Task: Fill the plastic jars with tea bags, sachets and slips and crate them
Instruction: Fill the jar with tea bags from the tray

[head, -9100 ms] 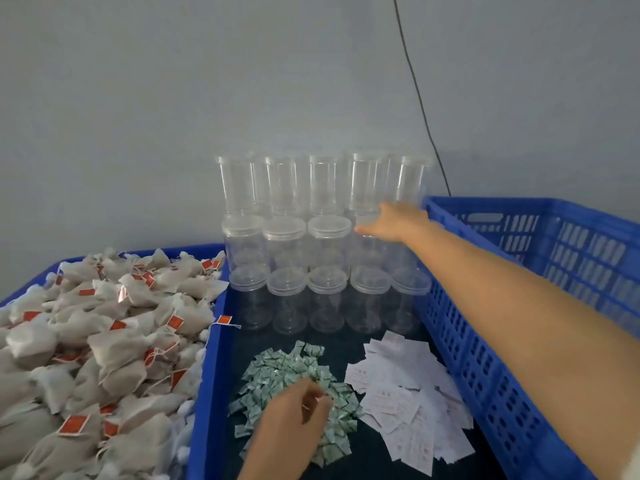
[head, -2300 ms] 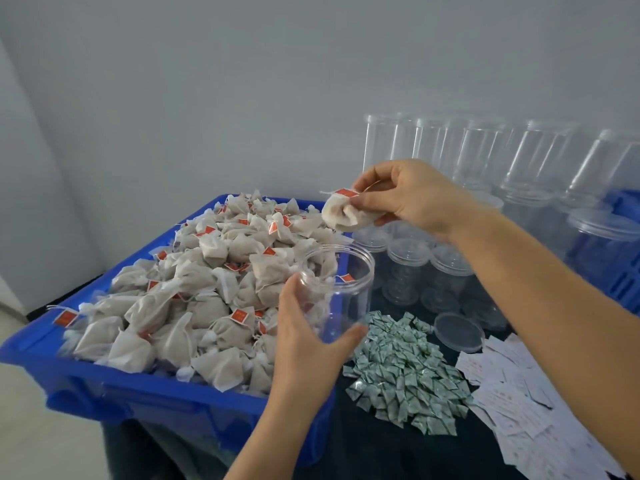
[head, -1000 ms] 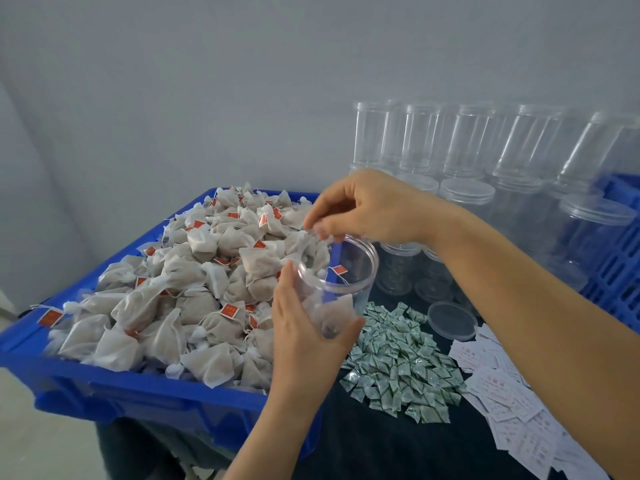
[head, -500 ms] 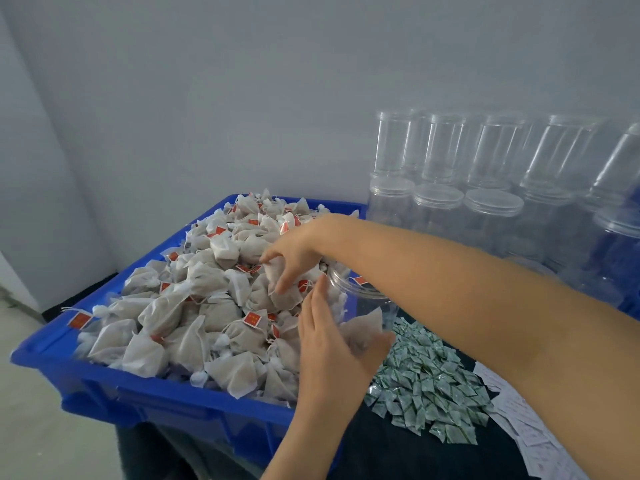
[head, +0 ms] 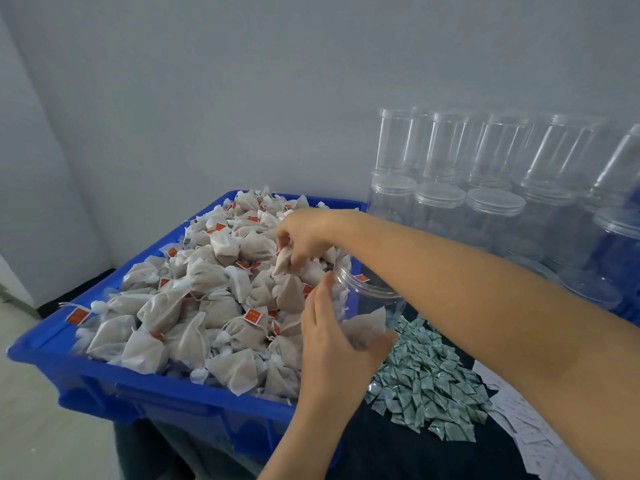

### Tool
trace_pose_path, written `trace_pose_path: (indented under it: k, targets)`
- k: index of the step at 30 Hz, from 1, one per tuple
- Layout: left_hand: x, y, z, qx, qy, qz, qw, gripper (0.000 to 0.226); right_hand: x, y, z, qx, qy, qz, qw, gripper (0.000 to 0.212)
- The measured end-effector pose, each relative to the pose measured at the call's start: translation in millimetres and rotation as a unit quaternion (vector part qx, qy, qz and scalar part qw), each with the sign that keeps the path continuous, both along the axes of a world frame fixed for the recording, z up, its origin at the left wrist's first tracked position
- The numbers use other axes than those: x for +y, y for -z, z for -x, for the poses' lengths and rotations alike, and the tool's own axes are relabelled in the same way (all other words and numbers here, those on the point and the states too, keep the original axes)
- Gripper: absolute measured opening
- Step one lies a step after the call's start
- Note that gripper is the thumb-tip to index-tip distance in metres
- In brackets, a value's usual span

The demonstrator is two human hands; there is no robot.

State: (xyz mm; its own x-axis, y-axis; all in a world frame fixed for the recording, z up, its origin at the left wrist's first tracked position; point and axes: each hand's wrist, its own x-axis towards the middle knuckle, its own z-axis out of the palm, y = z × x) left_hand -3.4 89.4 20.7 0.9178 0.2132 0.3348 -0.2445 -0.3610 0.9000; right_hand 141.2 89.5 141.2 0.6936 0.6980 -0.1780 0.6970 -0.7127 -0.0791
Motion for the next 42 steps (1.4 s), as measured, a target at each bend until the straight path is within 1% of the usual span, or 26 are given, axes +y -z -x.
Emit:
trace_pose_path:
  k: [4,6,9,12,17,20,23,25,27,31,33,36,39,42]
  targets:
    - [2,-1,0,0.004,-0.002,0.008,1.000,0.107,-14,-14,1,-0.010,0.015,-0.063,0.998,0.034]
    - [2,-1,0,0.009,-0.004,0.013,1.000,0.111,-22,-27,3,-0.004,0.029,-0.115,0.993,0.029]
    - [2,-1,1,0.014,-0.001,0.019,1.000,0.109,-36,-51,11,0.022,0.040,-0.211,0.976,0.027]
    - [2,1,0,0.015,-0.005,0.024,1.000,0.110,-52,-73,22,0.050,0.036,-0.281,0.958,0.018]
    - [2,5,-2,0.010,-0.011,0.035,0.999,0.105,-77,-96,34,0.084,0.049,-0.357,0.929,0.009]
    - [3,6,-4,0.008,-0.017,0.035,0.999,0.104,-92,-101,42,0.098,0.053,-0.389,0.914,0.012]
    - [3,6,-5,0.006,-0.015,0.038,0.999,0.102,-103,-103,51,0.101,0.049,-0.415,0.903,0.009]
    - [4,7,-5,0.004,-0.012,0.048,0.999,0.100,-107,-99,57,0.099,0.051,-0.415,0.903,0.010]
    - [3,7,-5,0.001,-0.013,0.054,0.998,0.099,-109,-89,61,0.088,0.052,-0.399,0.911,0.014]
    - [3,6,-6,-0.003,-0.012,0.079,0.997,0.101,-109,-62,66,0.025,0.065,-0.345,0.936,0.028]
    - [3,5,-6,-0.005,-0.015,0.085,0.996,0.102,-109,-50,68,0.003,0.072,-0.315,0.946,0.029]
    - [4,6,-7,-0.008,-0.018,0.091,0.996,0.102,-109,-39,71,-0.022,0.080,-0.244,0.966,0.027]
    - [3,7,-6,-0.011,-0.019,0.083,0.996,0.100,-105,-33,73,-0.025,0.080,-0.181,0.980,0.026]
    - [3,7,-5,-0.010,-0.017,0.085,0.996,0.101,-96,-31,72,-0.015,0.077,-0.136,0.988,0.020]
